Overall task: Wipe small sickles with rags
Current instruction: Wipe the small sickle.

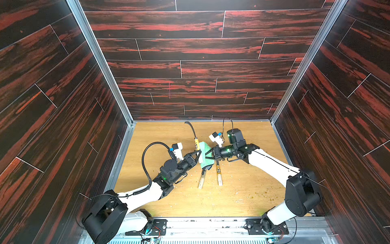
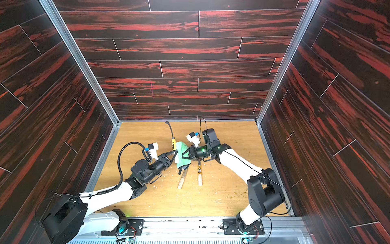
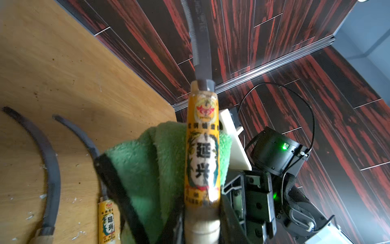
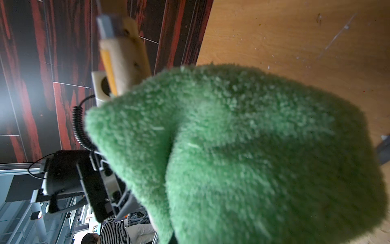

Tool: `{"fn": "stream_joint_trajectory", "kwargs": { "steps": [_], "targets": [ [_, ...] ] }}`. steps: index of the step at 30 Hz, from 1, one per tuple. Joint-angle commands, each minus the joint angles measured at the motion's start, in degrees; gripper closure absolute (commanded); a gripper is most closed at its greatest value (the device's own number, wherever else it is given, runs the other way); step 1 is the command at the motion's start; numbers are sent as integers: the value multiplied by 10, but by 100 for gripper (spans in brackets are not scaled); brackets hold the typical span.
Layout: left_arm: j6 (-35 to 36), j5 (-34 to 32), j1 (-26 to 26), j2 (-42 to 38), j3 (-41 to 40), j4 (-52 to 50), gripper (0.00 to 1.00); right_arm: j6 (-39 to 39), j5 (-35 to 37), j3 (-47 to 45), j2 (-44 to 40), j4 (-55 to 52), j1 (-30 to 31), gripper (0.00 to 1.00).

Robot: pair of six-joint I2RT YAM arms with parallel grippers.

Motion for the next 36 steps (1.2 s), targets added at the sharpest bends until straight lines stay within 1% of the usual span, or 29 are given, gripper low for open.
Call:
{"fn": "stream_joint_trajectory", "kwargs": {
  "steps": [1,7,11,14,18,23,27,32,36],
  "targets": [
    [-4,38,-8,-1,-22,-2,100,2,-4,35,9,10,-4,100],
    [-5,43,-21,-3,-31,-5,100,-1,5,74,35,-9,-19,100],
    [-1,39,-24,-5,-29,-6,100,1,-9,97,57,-6,-21,100],
    [3,34,-24,-6,-24,-6,100,4,-19,92,57,3,-19,100],
    [8,39,-24,7,-7,-2,100,-10,-34,76,47,0,-9,100],
    [13,44,-22,33,21,8,100,-18,-34,37,23,0,16,100],
    [19,45,-11,41,40,14,100,2,-27,-16,-2,28,31,100],
    [30,32,10,20,44,9,100,25,-21,-70,-32,57,32,100],
    [50,33,24,-11,51,-35,100,35,-24,-95,-45,69,34,100]
  ]
}}
